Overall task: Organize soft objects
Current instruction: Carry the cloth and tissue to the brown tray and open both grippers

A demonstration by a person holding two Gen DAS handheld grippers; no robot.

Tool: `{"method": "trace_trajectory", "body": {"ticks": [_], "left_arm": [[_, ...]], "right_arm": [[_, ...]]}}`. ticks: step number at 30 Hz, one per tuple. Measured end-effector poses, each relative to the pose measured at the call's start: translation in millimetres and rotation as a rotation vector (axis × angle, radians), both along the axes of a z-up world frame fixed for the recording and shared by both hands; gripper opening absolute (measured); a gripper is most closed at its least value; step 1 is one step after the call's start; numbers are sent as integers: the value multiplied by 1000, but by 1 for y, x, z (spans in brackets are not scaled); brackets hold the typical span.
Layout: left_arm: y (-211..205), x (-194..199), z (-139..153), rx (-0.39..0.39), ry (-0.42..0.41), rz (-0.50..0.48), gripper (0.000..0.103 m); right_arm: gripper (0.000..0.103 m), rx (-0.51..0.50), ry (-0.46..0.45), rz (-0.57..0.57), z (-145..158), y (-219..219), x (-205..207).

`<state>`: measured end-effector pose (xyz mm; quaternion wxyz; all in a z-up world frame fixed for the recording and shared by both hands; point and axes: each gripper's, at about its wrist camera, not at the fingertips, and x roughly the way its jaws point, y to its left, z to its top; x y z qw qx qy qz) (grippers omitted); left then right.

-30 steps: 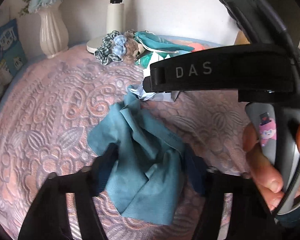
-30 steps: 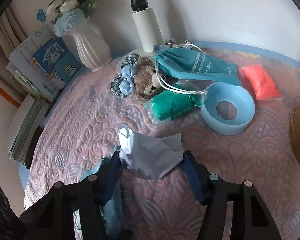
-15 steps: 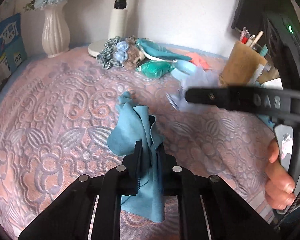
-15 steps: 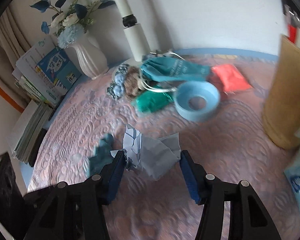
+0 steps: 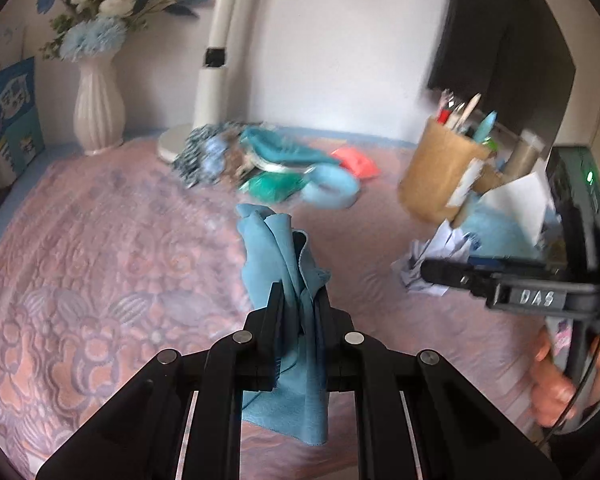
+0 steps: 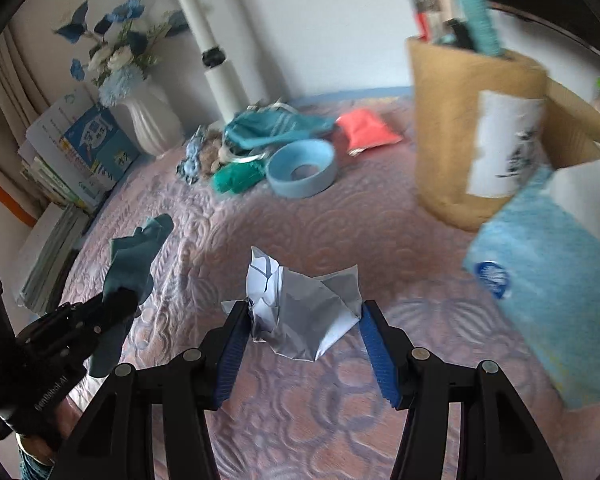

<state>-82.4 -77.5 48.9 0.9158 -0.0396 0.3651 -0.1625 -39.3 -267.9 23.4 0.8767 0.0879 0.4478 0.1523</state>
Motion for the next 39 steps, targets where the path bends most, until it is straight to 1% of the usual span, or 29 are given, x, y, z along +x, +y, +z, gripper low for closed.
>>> {"method": "trace_trajectory", "body": {"ticks": [1, 4, 6, 12, 17, 20, 23, 26, 29, 34, 36, 39], "left_arm": [[-5, 2, 4, 3, -5, -9, 10], [-24, 13, 14, 53, -22, -33, 10], [-37, 23, 21, 63, -26, -69, 10], [-83, 33, 44, 31, -44, -219, 10], [-123, 41, 60, 21, -65, -333, 10], [-144, 43, 63, 27, -49, -405, 10], [-158, 38, 67, 14, -34, -476, 10], [-174, 33, 74, 17, -46, -531, 10], [-189, 29, 84, 31, -80, -567, 10], [-226, 34, 103, 82, -166, -579, 10], [-236, 42, 111, 72, -179, -586, 10], [-256, 58, 123, 32, -180, -575, 10]], "right_arm": [[55, 6, -3, -9, 2, -5, -2], [55, -3, -15, -28, 11, -16, -6], [55, -11, -39, -46, 21, -24, -11], [55, 12, -128, -129, 62, -66, -26], [55, 35, -174, -192, 85, -99, -33], [55, 35, -194, -220, 95, -117, -38], [55, 42, -206, -241, 101, -130, -39], [55, 56, -219, -279, 108, -147, -41], [55, 77, -227, -318, 110, -161, -43], [56, 83, -252, -384, 121, -189, -41], [56, 84, -272, -422, 131, -204, -38], [56, 68, -292, -493, 145, -225, -30]]}}
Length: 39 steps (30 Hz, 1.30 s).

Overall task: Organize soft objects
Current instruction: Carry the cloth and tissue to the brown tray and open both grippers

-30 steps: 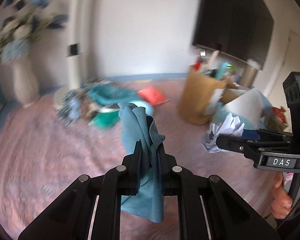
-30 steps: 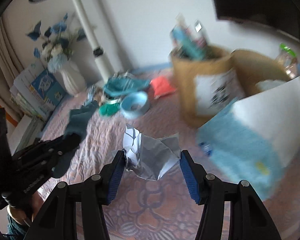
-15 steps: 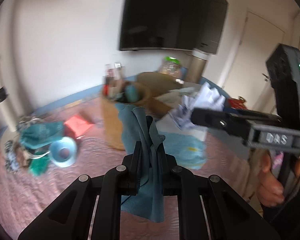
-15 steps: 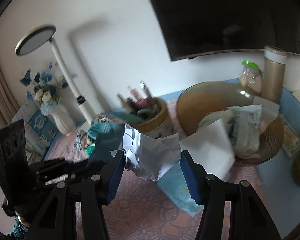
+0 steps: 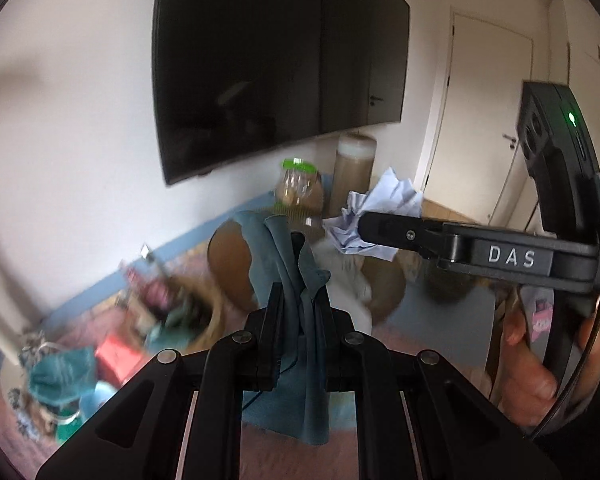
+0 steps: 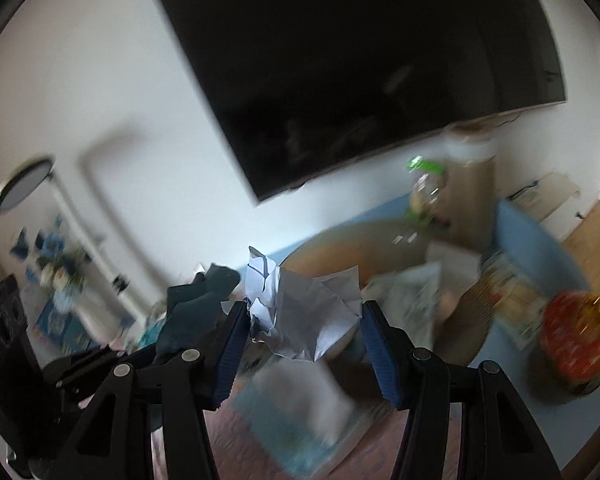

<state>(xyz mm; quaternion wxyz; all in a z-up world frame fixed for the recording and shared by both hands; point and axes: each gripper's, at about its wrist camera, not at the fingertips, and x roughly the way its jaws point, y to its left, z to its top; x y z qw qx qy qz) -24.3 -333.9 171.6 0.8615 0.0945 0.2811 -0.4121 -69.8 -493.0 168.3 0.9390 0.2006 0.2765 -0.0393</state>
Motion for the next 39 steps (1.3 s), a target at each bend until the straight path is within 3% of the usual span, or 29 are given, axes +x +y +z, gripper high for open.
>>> {"method": "trace_trajectory", "body": {"ticks": [5, 12, 18, 20, 21, 22, 23, 24, 27, 32, 39], "left_arm": [[-29, 34, 8, -69, 58, 35, 10], [-56, 76, -4, -107, 156, 99, 10], [-74, 88, -11, -80, 144, 133, 11], [-74, 86, -13, -78, 134, 134, 12], [-74, 86, -14, -78, 135, 136, 25], [-74, 86, -15, -77, 137, 144, 46], [-74, 88, -16, -76, 138, 157, 60], [-72, 88, -16, -80, 132, 171, 83], [-68, 83, -13, -90, 90, 180, 84], [-49, 77, -3, -115, 121, 169, 85], [2, 48, 25, -156, 91, 203, 85]], "right_arm": [[56, 19, 18, -81, 10, -32, 27], [56, 38, 59, -109, 1, -53, 65], [60, 45, 113, -118, -13, -71, 95], [67, 63, 126, -128, -18, -78, 101], [67, 70, 128, -126, -20, -81, 103], [67, 77, 127, -120, -21, -83, 105], [67, 83, 127, -116, -23, -84, 106], [68, 85, 128, -116, -24, -85, 106], [68, 83, 138, -106, -28, -84, 103], [68, 98, 140, -92, -27, -76, 92], [68, 78, 94, -76, -1, -51, 63]]}}
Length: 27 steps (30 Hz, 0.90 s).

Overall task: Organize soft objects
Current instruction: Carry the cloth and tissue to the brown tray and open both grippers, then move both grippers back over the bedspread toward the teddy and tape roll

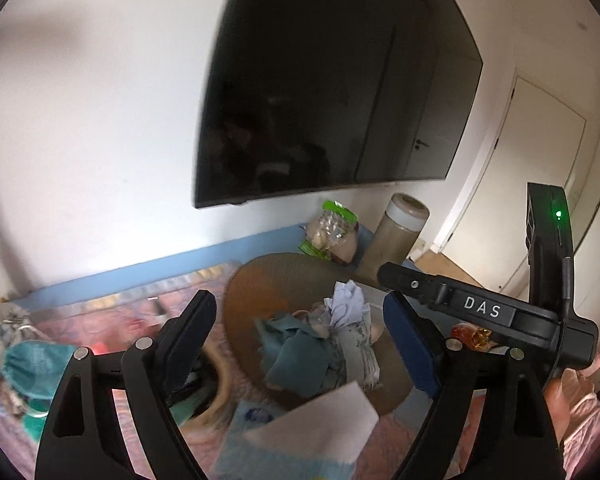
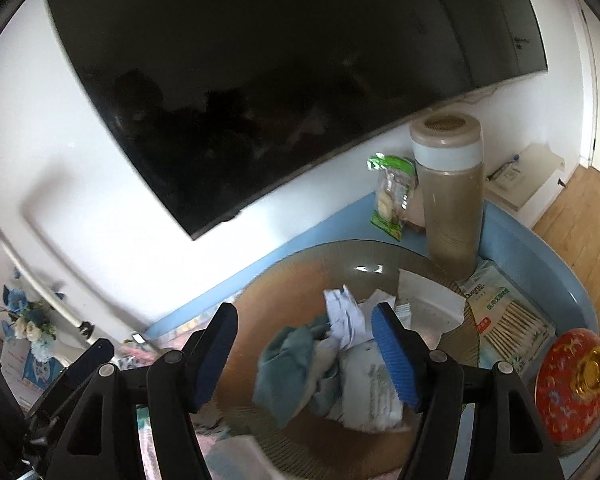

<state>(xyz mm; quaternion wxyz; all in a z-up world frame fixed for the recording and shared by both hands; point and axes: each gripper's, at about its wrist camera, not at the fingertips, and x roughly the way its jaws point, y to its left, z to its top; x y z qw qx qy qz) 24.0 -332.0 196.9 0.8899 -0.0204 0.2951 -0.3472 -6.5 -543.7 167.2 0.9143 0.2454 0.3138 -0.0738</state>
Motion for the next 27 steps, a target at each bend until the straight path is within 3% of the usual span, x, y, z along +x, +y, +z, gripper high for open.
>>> {"method": "trace_trajectory", "body": {"ticks": [8, 14, 17, 27], "left_arm": [[78, -44, 32, 16, -93, 101, 85], [155, -71, 37, 34, -118, 215, 91], [192, -81, 30, 62, -122, 279, 91], [281, -88, -32, 201, -49, 476, 91]], "right_arm": [[68, -38, -53, 67, 32, 53, -31], [73, -77, -80, 167, 42, 112, -51], [80, -100, -87, 232, 38, 150, -60], [81, -157, 6, 466, -16, 270, -52]]}}
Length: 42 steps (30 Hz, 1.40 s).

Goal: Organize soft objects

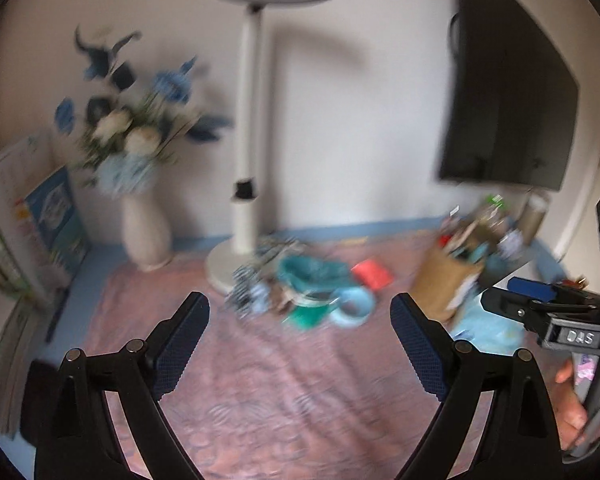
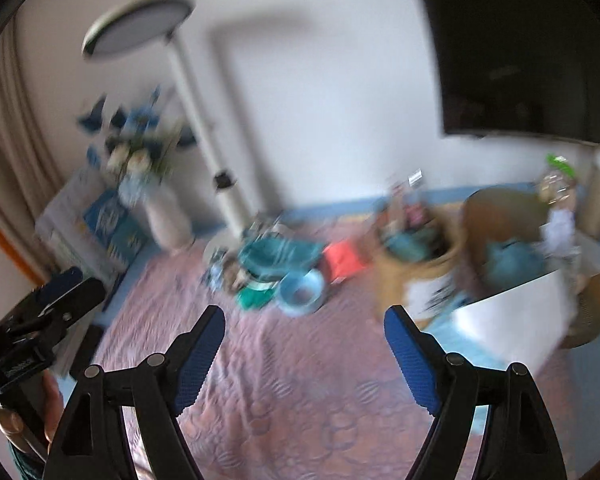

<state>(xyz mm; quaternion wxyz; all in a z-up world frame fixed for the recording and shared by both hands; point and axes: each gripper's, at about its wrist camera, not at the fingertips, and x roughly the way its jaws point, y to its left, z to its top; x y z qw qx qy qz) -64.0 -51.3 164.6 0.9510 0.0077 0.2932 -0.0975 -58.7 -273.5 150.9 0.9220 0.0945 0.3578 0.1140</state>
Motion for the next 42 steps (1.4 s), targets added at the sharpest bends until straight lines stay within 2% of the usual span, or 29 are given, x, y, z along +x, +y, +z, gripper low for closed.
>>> {"method": "trace_trajectory", "body": {"ticks": [5, 10, 14, 20, 23, 29, 32, 36, 39, 42], "left_arm": [[14, 13, -51, 37, 71, 54, 91], [21, 35, -96, 64, 137, 55, 91], [37, 48, -124, 7, 189, 73, 91], [60, 59, -152, -80, 238, 169, 91], [66, 60, -154, -114, 246, 178, 91], [69, 60, -157, -132, 259, 190, 91], [70, 65, -154, -131, 284, 186, 91], [65, 80, -136, -77, 338, 179, 91], [53, 99, -119, -28, 318, 134, 91], [39, 119, -117, 19, 281, 78, 91]], "right_arm": [[80, -90, 50, 58, -40, 48, 16], [80, -148, 70, 107, -79, 69, 31], [80, -139, 89, 115, -105, 69, 43], [80, -158, 116, 90, -140, 63, 55], [80, -135, 145, 81, -147, 56, 59], [81, -77, 130, 22, -144, 38, 59], [81, -62, 171, -1, -142, 34, 65], [81, -51, 241, 3, -134, 41, 84], [81, -53, 260, -24, -129, 47, 107], [80, -69, 266, -43, -132, 52, 126]]}}
